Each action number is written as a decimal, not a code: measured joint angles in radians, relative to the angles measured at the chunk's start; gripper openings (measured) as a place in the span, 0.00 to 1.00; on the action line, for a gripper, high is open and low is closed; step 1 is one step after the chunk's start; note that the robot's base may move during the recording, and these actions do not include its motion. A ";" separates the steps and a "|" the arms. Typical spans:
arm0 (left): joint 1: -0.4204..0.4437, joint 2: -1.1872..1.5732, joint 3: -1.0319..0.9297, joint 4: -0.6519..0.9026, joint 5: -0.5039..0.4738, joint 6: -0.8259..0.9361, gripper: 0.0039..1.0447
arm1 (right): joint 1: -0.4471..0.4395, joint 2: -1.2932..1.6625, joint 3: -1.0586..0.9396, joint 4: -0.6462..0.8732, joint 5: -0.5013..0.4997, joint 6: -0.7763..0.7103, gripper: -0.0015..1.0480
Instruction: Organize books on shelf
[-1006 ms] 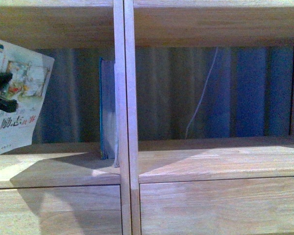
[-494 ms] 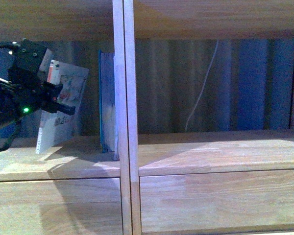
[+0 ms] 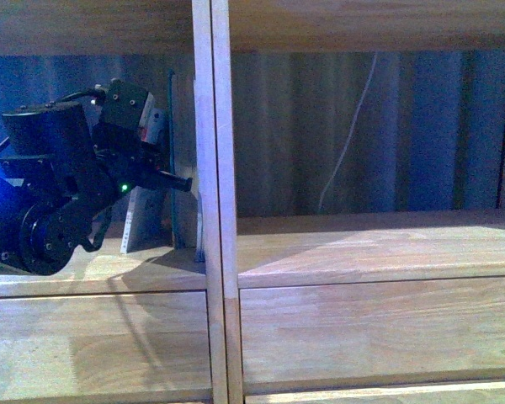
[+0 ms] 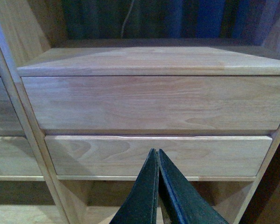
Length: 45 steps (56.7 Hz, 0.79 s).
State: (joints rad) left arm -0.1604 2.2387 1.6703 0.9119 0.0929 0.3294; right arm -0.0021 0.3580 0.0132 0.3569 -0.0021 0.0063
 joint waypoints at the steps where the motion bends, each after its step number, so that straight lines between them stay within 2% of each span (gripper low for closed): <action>1: -0.003 0.001 0.003 -0.002 -0.014 0.000 0.06 | 0.000 -0.009 0.000 -0.008 0.000 0.000 0.03; 4: -0.008 0.003 0.004 -0.002 -0.036 0.000 0.09 | 0.000 -0.027 0.000 -0.023 -0.001 0.000 0.03; 8: -0.012 0.004 0.003 -0.003 -0.043 -0.002 0.20 | 0.000 -0.049 0.000 -0.047 0.000 0.000 0.03; 10: -0.016 0.004 -0.008 -0.003 -0.044 -0.002 0.28 | 0.000 -0.066 0.000 -0.065 0.000 0.000 0.03; 25: -0.021 -0.026 -0.122 0.011 -0.089 -0.040 0.65 | 0.000 -0.133 0.000 -0.131 0.000 0.000 0.03; 36: -0.045 -0.156 -0.264 0.036 -0.131 -0.093 0.94 | 0.000 -0.176 0.000 -0.175 0.000 0.000 0.03; 45: -0.083 -0.333 -0.429 0.085 -0.151 -0.151 0.93 | 0.000 -0.323 0.000 -0.347 0.000 0.000 0.03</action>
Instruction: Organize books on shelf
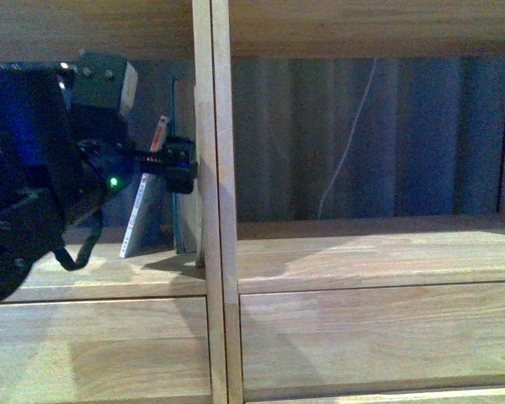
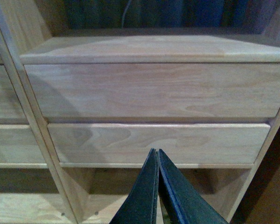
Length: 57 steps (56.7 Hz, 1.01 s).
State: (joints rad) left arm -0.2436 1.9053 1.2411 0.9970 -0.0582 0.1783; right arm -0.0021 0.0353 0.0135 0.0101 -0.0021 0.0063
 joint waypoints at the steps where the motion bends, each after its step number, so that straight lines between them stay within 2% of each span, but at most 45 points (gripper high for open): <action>1: -0.005 -0.029 -0.027 0.005 -0.009 -0.010 0.93 | 0.000 -0.013 0.000 -0.003 0.001 0.000 0.03; 11: -0.029 -0.286 -0.276 0.061 -0.101 -0.048 0.93 | 0.000 -0.029 0.000 -0.008 0.003 0.000 0.03; 20: -0.063 -0.600 -0.590 0.097 -0.292 -0.013 0.93 | 0.000 -0.030 0.000 -0.008 0.002 0.000 0.03; 27: -0.150 -0.886 -0.850 -0.024 -0.470 -0.027 0.93 | 0.000 -0.030 0.000 -0.009 0.002 0.000 0.03; 33: -0.277 -1.134 -1.056 -0.180 -0.641 -0.040 0.93 | 0.000 -0.030 0.000 -0.010 0.002 0.000 0.03; 37: -0.389 -1.354 -1.189 -0.340 -0.787 -0.038 0.93 | 0.000 -0.030 0.000 -0.010 0.002 0.000 0.03; 40: -0.404 -1.475 -1.231 -0.448 -0.802 -0.054 0.93 | 0.000 -0.030 0.000 -0.010 0.002 0.000 0.03; 44: -0.382 -1.576 -1.239 -0.535 -0.784 -0.084 0.93 | 0.000 -0.030 0.000 -0.010 0.000 0.000 0.03; 50: -0.346 -1.628 -1.244 -0.567 -0.747 -0.102 0.93 | 0.000 -0.030 0.000 -0.010 0.000 0.000 0.03; 57: -0.335 -1.639 -1.245 -0.552 -0.756 -0.116 0.93 | 0.000 -0.030 0.000 -0.010 0.002 0.000 0.03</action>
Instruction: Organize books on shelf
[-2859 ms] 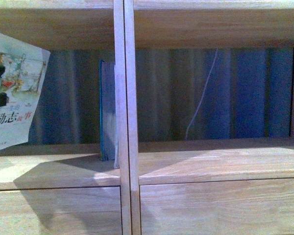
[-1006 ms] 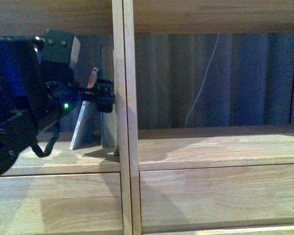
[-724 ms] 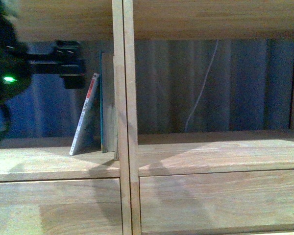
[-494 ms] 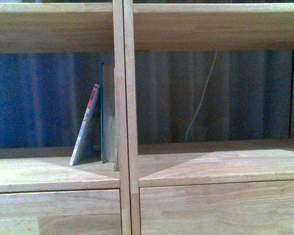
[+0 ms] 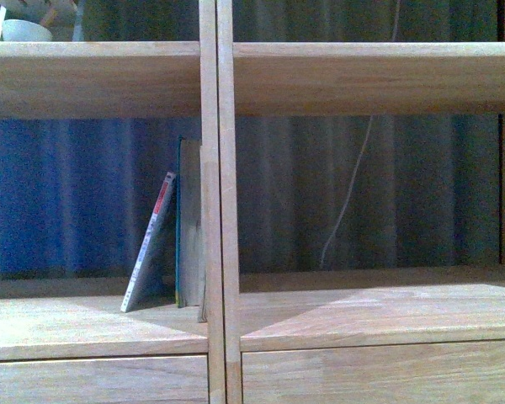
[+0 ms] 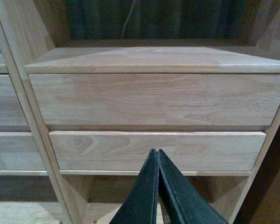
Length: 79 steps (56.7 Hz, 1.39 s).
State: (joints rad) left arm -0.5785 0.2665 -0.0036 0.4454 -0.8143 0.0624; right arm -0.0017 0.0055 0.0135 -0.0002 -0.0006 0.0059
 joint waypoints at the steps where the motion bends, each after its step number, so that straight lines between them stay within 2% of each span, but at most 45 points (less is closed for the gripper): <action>1: 0.000 0.000 0.000 0.001 -0.001 -0.003 0.93 | 0.000 0.000 0.000 0.000 0.000 0.000 0.03; 8: 0.068 -0.096 0.000 -0.134 0.187 -0.038 0.74 | 0.000 0.000 0.000 0.000 0.000 0.000 0.03; 10: 0.084 -0.117 0.000 -0.157 0.216 -0.043 0.69 | 0.000 0.000 0.000 0.000 0.000 0.000 0.03; 14: 0.144 -0.185 0.000 -0.236 0.314 -0.053 0.54 | 0.000 0.000 0.000 0.000 0.000 0.000 0.03; 16: 0.161 -0.203 0.000 -0.258 0.341 -0.053 0.51 | 0.000 0.000 0.000 0.000 0.000 0.000 0.03; 20: 0.270 -0.275 0.000 -0.382 0.510 -0.056 0.33 | 0.000 0.000 0.000 0.000 0.000 0.000 0.03; 24: 0.343 -0.276 0.000 -0.424 0.589 -0.058 0.20 | 0.000 0.000 0.000 0.000 -0.003 0.000 0.03; 28: 0.399 -0.276 0.002 -0.433 0.643 -0.061 0.02 | 0.000 0.000 0.000 0.000 0.000 0.000 0.03; 29: 0.408 -0.276 0.002 -0.434 0.651 -0.060 0.03 | 0.000 0.000 0.000 0.000 0.000 0.000 0.03; 31: 0.482 -0.276 0.003 -0.448 0.761 -0.060 0.02 | 0.000 0.000 0.000 0.000 0.000 0.000 0.03; 34: 0.550 -0.276 0.003 -0.451 0.795 -0.060 0.02 | 0.000 0.000 0.000 0.000 0.000 0.000 0.03; 36: 0.565 -0.276 0.004 -0.451 0.799 -0.061 0.02 | 0.000 0.000 0.000 0.000 0.000 0.000 0.03; 59: 0.573 -0.269 0.013 -0.451 0.811 -0.061 0.02 | 0.000 0.000 0.000 0.000 0.000 -0.001 0.03; 79: 0.573 -0.269 0.013 -0.451 0.811 -0.061 0.60 | 0.000 0.000 0.000 0.000 0.000 -0.002 0.60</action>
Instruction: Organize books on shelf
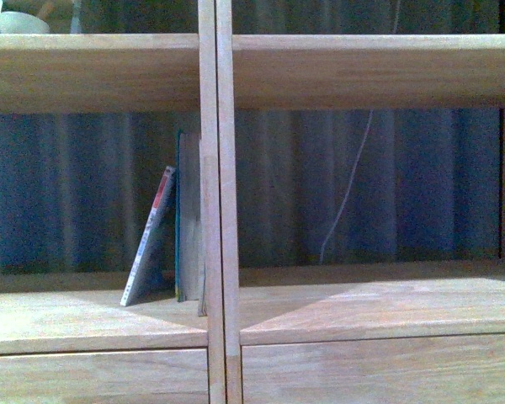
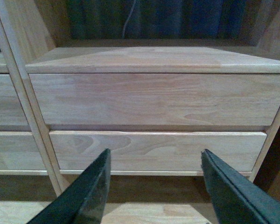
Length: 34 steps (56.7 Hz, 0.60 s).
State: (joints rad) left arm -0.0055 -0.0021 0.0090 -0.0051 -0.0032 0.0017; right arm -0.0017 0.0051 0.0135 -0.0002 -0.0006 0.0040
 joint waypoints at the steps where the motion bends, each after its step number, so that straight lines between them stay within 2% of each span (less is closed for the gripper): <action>1: 0.000 0.000 0.000 0.000 0.000 0.000 0.64 | 0.000 0.000 0.000 0.000 0.000 0.000 0.63; 12: 0.000 0.000 0.000 0.000 0.000 0.000 0.94 | 0.000 0.000 0.000 0.000 0.000 0.000 0.92; 34: 0.000 0.000 0.000 0.000 0.000 0.000 0.93 | 0.000 0.000 0.000 0.000 0.000 0.000 0.93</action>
State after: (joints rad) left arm -0.0055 -0.0021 0.0090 -0.0048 -0.0029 0.0017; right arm -0.0017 0.0051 0.0135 -0.0002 -0.0006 0.0040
